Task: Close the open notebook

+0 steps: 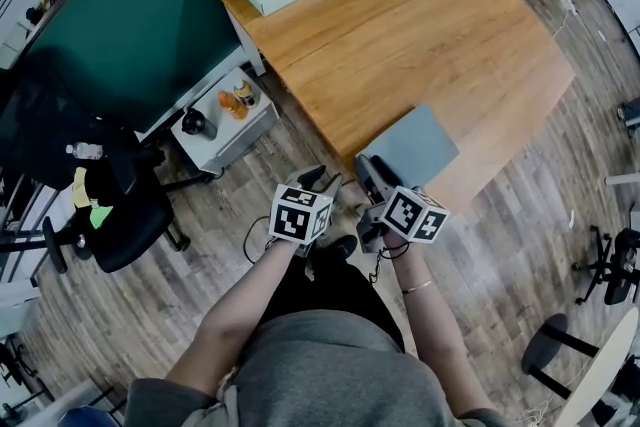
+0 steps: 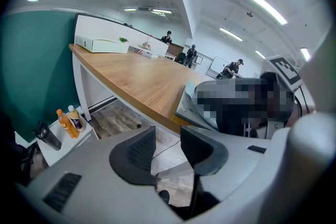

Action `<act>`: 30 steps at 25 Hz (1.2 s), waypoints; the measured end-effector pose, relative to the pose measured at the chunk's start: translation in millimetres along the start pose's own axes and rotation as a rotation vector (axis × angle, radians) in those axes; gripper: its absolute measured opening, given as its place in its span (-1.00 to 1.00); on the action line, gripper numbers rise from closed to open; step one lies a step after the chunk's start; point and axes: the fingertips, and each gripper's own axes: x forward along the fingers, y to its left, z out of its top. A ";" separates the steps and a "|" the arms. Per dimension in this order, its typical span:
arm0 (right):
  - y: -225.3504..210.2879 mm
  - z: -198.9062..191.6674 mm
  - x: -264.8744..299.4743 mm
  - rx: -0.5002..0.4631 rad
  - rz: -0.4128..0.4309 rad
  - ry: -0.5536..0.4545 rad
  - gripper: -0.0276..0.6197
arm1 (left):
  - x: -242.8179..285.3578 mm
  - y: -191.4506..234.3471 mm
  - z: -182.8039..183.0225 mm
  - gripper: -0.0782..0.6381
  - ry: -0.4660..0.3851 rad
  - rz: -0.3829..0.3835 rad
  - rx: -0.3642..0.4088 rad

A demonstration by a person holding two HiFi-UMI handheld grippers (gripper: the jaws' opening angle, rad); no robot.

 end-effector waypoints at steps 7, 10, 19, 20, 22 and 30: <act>4.3 -8.5 -18.9 -0.019 -0.028 -0.022 -0.38 | -6.4 3.1 -2.7 -0.34 0.001 -0.007 0.019; 5.5 -9.8 -31.0 -0.040 -0.046 -0.045 -0.44 | -9.4 1.6 -2.9 -0.34 -0.002 -0.020 0.028; 5.2 -7.7 -67.4 -0.126 -0.155 -0.132 -0.65 | -16.5 -4.0 2.9 -0.42 -0.023 -0.045 0.081; 4.0 -7.5 -71.8 -0.135 -0.173 -0.142 -0.67 | -16.9 -5.5 4.1 -0.44 -0.026 -0.050 0.090; 1.4 -7.7 -80.8 -0.144 -0.207 -0.164 -0.71 | -18.1 -9.2 6.3 -0.47 -0.032 -0.060 0.111; -9.1 -9.1 -114.7 -0.142 -0.320 -0.232 -0.84 | -21.8 -27.6 16.2 -0.55 -0.053 -0.111 0.188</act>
